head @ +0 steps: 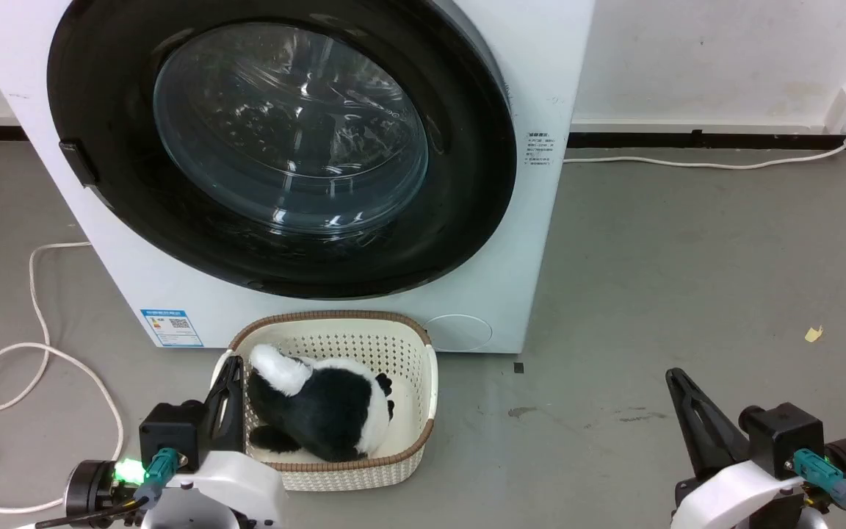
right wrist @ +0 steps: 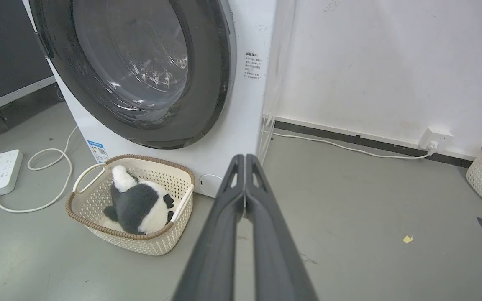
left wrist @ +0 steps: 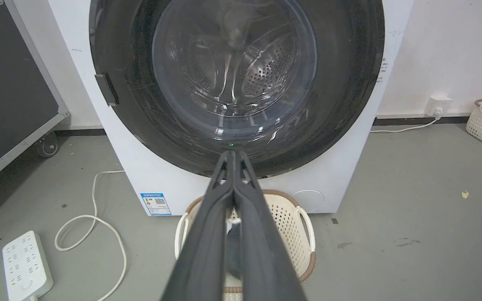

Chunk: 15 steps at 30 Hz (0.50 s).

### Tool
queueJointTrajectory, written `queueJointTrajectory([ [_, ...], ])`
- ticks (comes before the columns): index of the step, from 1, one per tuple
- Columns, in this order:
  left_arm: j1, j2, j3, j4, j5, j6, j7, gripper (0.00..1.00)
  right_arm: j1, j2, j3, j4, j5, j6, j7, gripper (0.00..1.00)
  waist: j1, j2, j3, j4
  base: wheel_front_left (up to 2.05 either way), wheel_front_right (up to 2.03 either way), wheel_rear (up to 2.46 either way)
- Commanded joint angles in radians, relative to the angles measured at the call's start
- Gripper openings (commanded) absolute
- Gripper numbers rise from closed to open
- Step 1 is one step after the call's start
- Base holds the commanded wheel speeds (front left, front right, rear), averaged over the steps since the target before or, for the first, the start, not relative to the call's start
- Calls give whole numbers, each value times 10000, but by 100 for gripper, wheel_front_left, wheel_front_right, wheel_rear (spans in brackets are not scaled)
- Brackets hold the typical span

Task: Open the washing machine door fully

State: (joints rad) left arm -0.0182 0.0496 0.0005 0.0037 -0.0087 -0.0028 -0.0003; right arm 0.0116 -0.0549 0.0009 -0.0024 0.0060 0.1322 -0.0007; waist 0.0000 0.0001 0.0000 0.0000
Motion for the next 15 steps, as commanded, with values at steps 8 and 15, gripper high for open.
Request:
queueJointTrajectory([
  [8, 182, 6, -5, -37, 87, 28, 3, 0, -116, 47, -9, 24, -60, -15, 7, 0, 0, -1, 0, 0, 0, 0, 0],
  [15, 182, 6, -5, -37, 87, 28, 3, 0, -116, 47, -9, 24, -60, -15, 7, 0, 0, -1, 0, 0, 0, 0, 0],
])
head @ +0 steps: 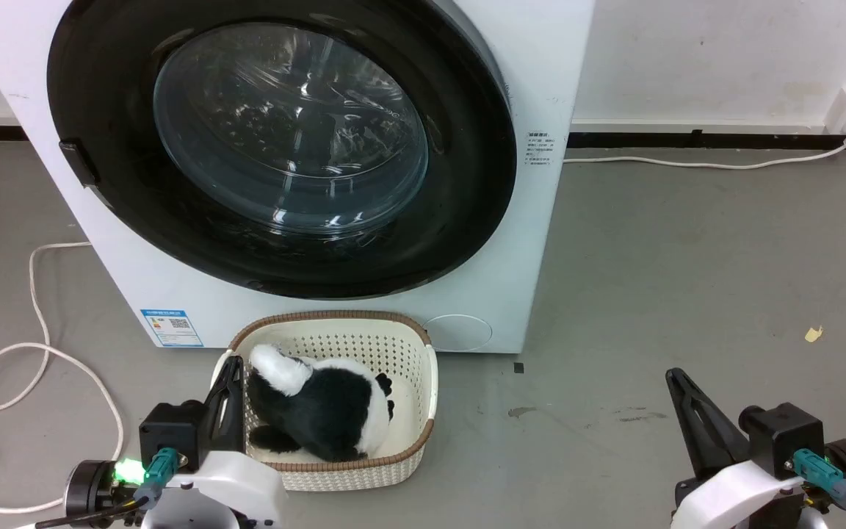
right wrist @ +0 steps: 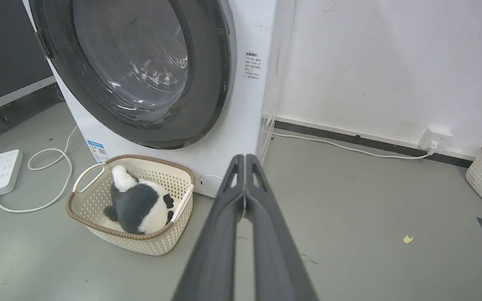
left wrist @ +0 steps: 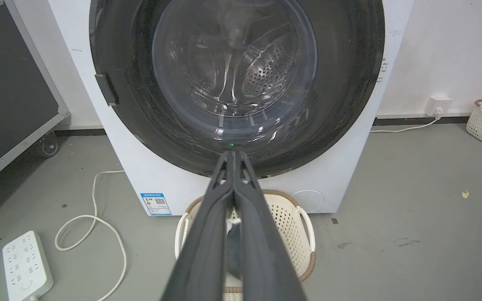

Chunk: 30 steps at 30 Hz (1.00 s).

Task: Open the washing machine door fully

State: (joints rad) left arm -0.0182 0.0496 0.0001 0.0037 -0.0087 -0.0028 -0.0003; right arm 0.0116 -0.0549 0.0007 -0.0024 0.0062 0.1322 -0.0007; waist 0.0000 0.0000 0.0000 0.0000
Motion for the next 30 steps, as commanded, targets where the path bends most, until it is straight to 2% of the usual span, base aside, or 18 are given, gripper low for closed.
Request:
queueJointTrajectory([
  [1, 182, 6, -1, -37, 87, 28, 3, 0, -116, 47, -7, 24, -62, -15, 7, 0, 0, 0, 0, 0, 0, 0, 0],
  [8, 182, 6, -1, -37, 87, 28, 3, 0, -116, 47, -7, 24, -62, -15, 7, 0, 0, 0, 0, 0, 0, 0, 0],
  [9, 1, 0, 3, 0, 1, 0, -2, 100, 0, 0, 1, 2, 0, 0, -2, 100, 0, 0, 0, 0, 0, 0, 0],
  [30, -24, 9, -149, 42, -22, 23, -426, 100, -45, 6, -78, -94, -5, -1, -425, 100, 0, 0, 260, 99, 0, 0, 0],
])
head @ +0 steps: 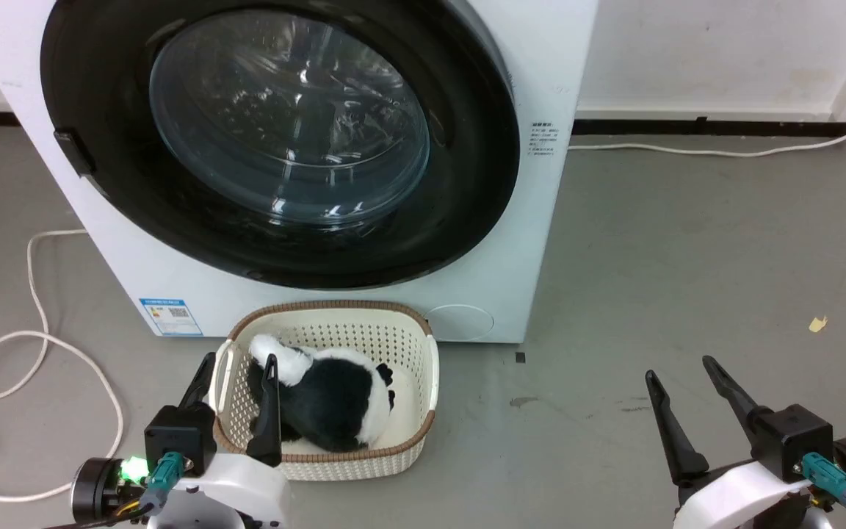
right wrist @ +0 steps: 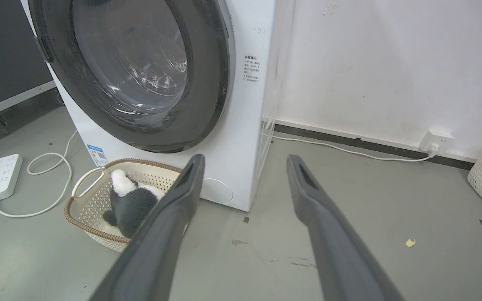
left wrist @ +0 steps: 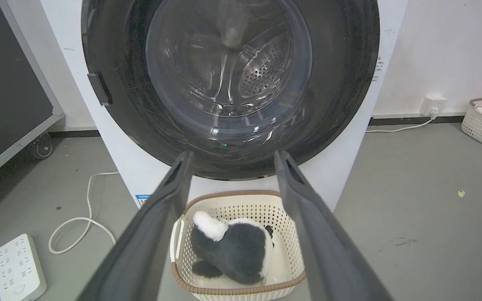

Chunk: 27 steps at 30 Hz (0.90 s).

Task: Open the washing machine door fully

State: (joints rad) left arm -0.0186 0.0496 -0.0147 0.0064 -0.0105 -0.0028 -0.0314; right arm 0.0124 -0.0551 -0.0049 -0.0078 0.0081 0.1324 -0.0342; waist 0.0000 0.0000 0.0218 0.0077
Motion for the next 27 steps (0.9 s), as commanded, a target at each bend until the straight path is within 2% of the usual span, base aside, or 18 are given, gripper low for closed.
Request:
queueJointTrajectory([
  [1, -35, 9, -12, 12, -4, 24, -136, 100, -81, 8, -23, -50, -32, -3, -111, 100, 0, 0, 81, 37, 0, 0, 0],
  [8, -171, 9, -99, -42, -17, 50, -283, 100, -393, -116, 22, -99, -80, -4, -257, 100, 0, 0, 404, 165, 0, 0, 0],
  [22, -525, 7, -306, -180, -75, 139, -575, 100, -1798, -900, 210, -210, 484, -6, -64, 100, 0, 0, 1166, 536, 0, 0, 0],
  [23, -544, 7, -330, -184, -79, 142, -596, 100, -1918, -922, 194, -192, 588, -6, 0, 45, 0, 0, 1213, 569, 0, 0, 0],
  [24, -561, 7, -354, -188, -83, 146, -617, 100, -2044, -953, 181, -175, 684, -6, 63, 2, 0, 0, 1261, 602, 0, 0, 0],
  [27, -621, 6, -424, -214, -110, 172, -680, 100, -2446, -1073, 173, -153, 945, -6, 204, 0, 0, 0, 1435, 720, 0, 0, 0],
])
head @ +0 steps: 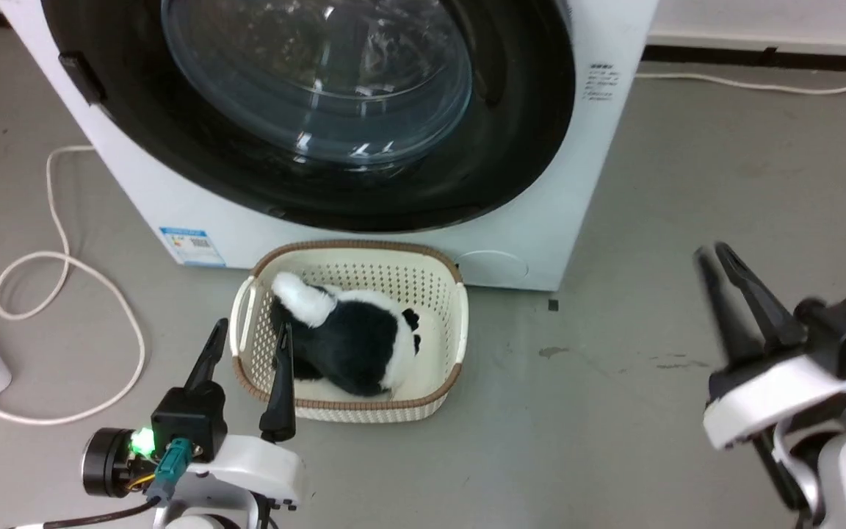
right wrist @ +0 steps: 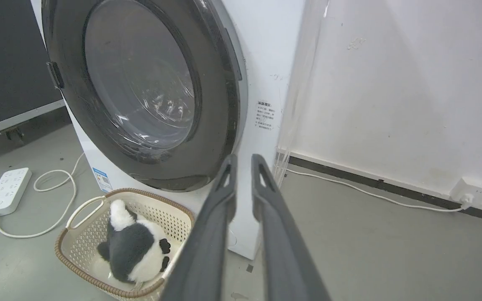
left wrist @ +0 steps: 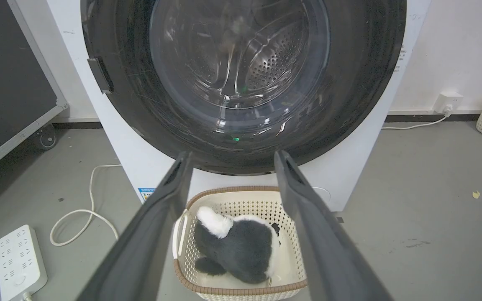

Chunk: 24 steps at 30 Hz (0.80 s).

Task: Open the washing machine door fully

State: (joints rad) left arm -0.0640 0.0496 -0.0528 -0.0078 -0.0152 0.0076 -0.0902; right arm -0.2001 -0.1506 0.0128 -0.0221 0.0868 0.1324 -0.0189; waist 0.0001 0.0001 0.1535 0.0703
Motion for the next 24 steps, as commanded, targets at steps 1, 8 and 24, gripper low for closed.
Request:
queueJointTrajectory([
  [1, -168, 6, -42, -72, -62, 69, -91, 100, -321, -118, -3, -9, 158, -6, 50, 0, -1, -1, 118, 94, 0, 0, 0],
  [8, -333, 5, -204, -120, -131, 139, -258, 100, -1458, -97, -371, 308, 1118, -8, 455, 0, -1, -1, 552, 445, 0, 0, 0],
  [24, -773, 4, -615, -255, -396, 359, -571, 100, -4411, 229, -1744, 1756, 2825, -10, 1784, 0, -1, -1, 1499, 1223, 0, 0, 0],
])
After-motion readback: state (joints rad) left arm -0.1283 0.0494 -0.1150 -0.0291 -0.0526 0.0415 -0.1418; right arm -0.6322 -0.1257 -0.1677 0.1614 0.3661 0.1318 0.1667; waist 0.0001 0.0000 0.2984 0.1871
